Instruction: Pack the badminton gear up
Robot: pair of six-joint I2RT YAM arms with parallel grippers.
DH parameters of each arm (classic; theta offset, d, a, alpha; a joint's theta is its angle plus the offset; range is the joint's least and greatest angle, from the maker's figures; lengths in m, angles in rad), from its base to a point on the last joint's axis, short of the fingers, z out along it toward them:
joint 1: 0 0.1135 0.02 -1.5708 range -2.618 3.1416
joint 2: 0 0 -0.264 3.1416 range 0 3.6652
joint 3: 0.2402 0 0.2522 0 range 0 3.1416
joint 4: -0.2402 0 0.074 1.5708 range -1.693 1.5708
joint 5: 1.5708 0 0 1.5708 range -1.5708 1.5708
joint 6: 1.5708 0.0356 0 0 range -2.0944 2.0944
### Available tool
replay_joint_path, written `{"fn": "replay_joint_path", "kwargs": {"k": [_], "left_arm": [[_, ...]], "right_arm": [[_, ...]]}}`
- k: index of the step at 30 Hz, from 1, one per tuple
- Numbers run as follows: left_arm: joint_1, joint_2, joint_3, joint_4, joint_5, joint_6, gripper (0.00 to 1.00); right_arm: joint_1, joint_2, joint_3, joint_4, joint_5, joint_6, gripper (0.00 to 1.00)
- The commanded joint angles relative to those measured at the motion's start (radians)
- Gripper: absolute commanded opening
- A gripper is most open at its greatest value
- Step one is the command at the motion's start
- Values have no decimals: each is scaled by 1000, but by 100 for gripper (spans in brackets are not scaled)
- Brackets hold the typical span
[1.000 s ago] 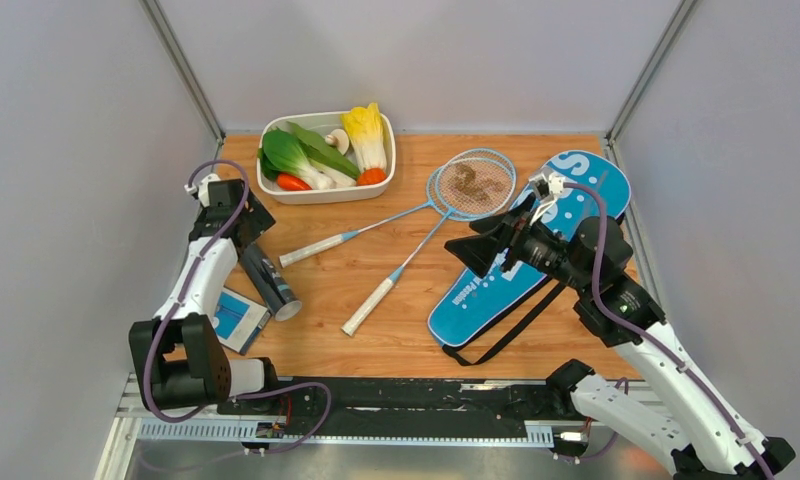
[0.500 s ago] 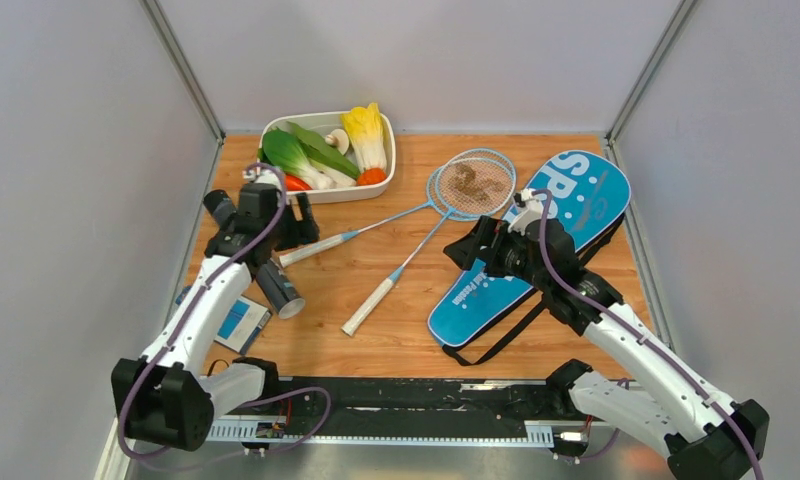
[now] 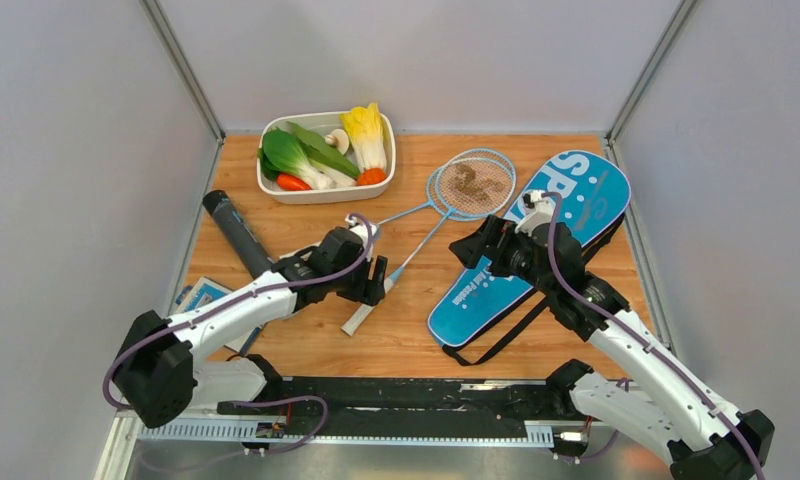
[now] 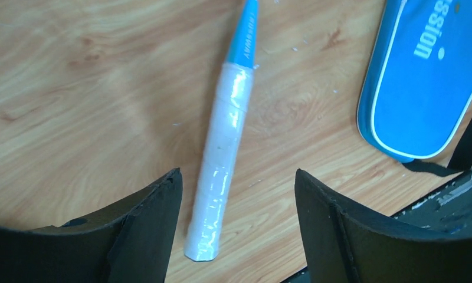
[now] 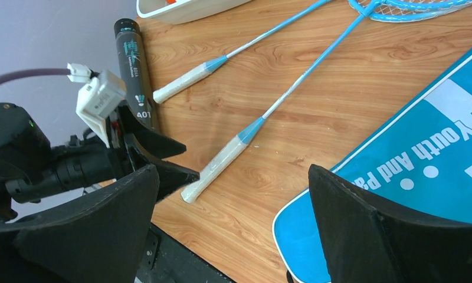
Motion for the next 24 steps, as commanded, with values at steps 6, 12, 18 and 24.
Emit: {"fn": "replay_joint_path", "kwargs": {"k": [6,12,18,24], "left_arm": [[-89,72,-95,174,-50,-9,71],[-93,147,-131,224,-73,8,68],[-109,194,-135,242,-86,17,60],[-122,193,-133,238,-92,9,39]], "right_arm": [[-2,-21,-12,24,34,-15,100],[-2,-18,-10,36,30,-27,100],[-2,-17,-11,47,16,-34,100],[-2,-9,-39,74,-21,-3,100]]}}
